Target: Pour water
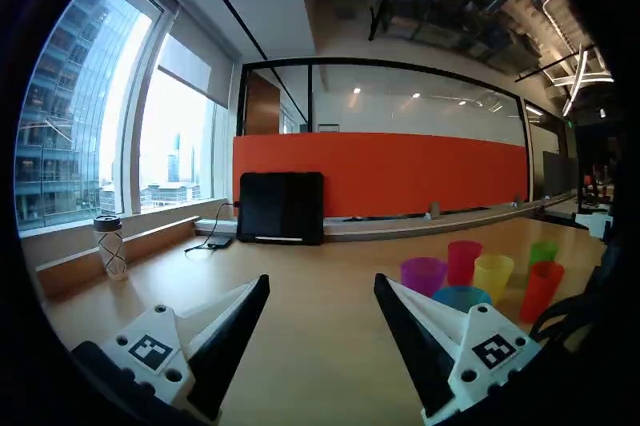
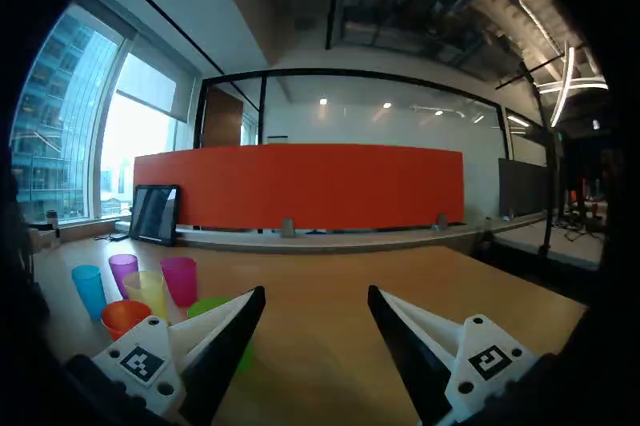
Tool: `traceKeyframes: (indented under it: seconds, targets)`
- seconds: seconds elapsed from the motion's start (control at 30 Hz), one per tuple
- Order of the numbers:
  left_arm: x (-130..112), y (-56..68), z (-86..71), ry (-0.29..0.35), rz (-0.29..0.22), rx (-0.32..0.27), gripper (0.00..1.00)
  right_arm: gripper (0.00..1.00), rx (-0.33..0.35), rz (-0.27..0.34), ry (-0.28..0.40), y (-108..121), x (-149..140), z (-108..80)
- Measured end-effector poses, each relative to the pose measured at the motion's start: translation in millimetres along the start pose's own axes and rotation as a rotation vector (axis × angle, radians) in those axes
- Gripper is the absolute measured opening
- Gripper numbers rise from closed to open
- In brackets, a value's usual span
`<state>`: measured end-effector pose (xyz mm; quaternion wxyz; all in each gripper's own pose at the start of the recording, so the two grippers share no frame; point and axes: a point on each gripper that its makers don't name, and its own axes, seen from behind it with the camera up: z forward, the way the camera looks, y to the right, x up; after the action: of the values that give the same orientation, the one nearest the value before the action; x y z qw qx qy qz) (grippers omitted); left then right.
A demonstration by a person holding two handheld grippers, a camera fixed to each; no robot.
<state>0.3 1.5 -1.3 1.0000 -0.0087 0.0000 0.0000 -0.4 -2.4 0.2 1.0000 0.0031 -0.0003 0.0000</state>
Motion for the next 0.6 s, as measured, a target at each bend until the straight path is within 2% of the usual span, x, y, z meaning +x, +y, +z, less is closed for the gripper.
traceKeyframes:
  seconds: [0.6]
  targets:
    - [0.2,0.5,0.7,0.0,0.0,0.0,0.97,0.99,0.0,-0.001,0.0,0.0,1.2,0.7]
